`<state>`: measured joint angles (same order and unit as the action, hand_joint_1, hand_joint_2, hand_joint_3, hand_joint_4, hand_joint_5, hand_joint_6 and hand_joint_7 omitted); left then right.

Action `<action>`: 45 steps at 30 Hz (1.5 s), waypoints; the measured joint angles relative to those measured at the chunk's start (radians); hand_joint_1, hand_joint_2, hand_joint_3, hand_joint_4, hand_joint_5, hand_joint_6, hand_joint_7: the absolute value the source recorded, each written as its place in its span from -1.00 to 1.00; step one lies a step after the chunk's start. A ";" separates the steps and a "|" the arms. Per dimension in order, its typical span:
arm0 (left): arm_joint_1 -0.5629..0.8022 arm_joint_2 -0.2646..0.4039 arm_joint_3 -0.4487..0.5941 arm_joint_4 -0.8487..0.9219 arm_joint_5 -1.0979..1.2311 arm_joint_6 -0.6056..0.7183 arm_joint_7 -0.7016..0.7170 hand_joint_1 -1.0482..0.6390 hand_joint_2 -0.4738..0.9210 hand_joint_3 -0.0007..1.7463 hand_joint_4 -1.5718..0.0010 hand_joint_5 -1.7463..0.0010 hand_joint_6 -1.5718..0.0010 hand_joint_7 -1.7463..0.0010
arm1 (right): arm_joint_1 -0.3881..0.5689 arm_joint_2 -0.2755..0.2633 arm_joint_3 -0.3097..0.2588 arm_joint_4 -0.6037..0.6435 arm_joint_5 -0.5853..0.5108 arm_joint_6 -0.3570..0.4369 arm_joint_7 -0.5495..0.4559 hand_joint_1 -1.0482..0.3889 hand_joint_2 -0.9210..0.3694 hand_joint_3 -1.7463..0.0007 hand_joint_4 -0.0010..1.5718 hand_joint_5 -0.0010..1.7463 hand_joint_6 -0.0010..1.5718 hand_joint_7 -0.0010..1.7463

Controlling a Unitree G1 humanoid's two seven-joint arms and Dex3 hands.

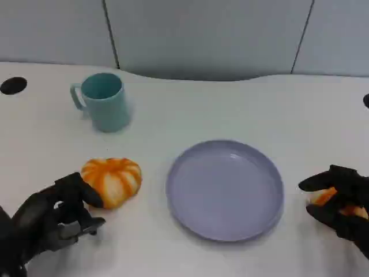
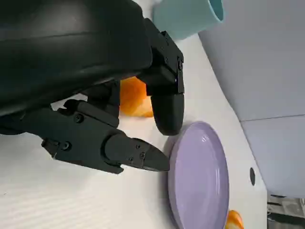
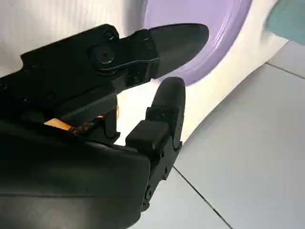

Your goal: Grasp the bread from the table and place it into the plate.

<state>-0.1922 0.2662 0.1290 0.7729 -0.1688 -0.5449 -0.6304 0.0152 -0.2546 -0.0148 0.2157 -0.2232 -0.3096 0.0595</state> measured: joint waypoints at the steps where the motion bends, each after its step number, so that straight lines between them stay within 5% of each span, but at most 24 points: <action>1: 0.000 0.000 0.000 -0.001 0.000 0.000 0.000 -0.30 1.00 -0.94 0.40 -0.95 0.49 -0.72 | 0.000 0.000 0.000 0.000 0.000 -0.002 -0.001 0.08 -1.00 0.80 -0.07 0.37 -0.06 -0.16; 21: 0.009 0.014 -0.007 -0.054 0.033 -0.027 0.011 -0.30 0.99 -0.94 0.38 -0.87 0.59 -0.67 | -0.001 0.000 0.003 0.002 -0.004 -0.017 -0.008 0.09 -1.00 0.79 -0.08 0.38 -0.07 -0.15; 25: 0.020 0.105 -0.038 -0.243 0.278 -0.054 0.164 -0.43 1.00 -0.97 0.47 -0.68 0.59 -0.38 | -0.002 0.001 0.007 0.001 -0.004 -0.017 -0.008 0.09 -1.00 0.79 -0.08 0.38 -0.07 -0.15; 28: 0.048 0.178 -0.058 -0.463 0.498 0.052 0.256 -0.49 1.00 -0.94 0.57 -0.56 0.56 -0.06 | -0.002 0.003 0.012 -0.001 -0.005 -0.013 -0.008 0.06 -1.00 0.79 -0.08 0.38 -0.07 -0.15; 33: 0.099 0.255 -0.103 -0.760 0.731 0.265 0.261 -0.57 0.99 -0.92 0.70 -0.42 0.56 0.25 | 0.000 0.013 0.021 -0.024 -0.005 0.015 -0.008 0.07 -1.00 0.79 -0.09 0.38 -0.08 -0.15; 37: 0.117 0.290 -0.148 -0.893 0.866 0.385 0.235 -0.58 0.97 -0.99 0.77 -0.11 0.48 0.71 | 0.000 0.014 0.030 -0.031 -0.007 0.021 -0.013 0.07 -1.00 0.79 -0.09 0.37 -0.08 -0.15; 45: 0.088 0.311 -0.252 -1.020 1.056 0.528 0.166 -0.64 0.96 -1.00 0.97 0.04 0.62 0.95 | 0.005 0.022 0.037 -0.044 -0.014 0.026 -0.017 0.08 -1.00 0.79 -0.09 0.37 -0.08 -0.14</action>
<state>-0.1043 0.5769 -0.1228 -0.2468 0.8873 -0.0173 -0.4649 0.0200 -0.2328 0.0218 0.1713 -0.2370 -0.2837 0.0426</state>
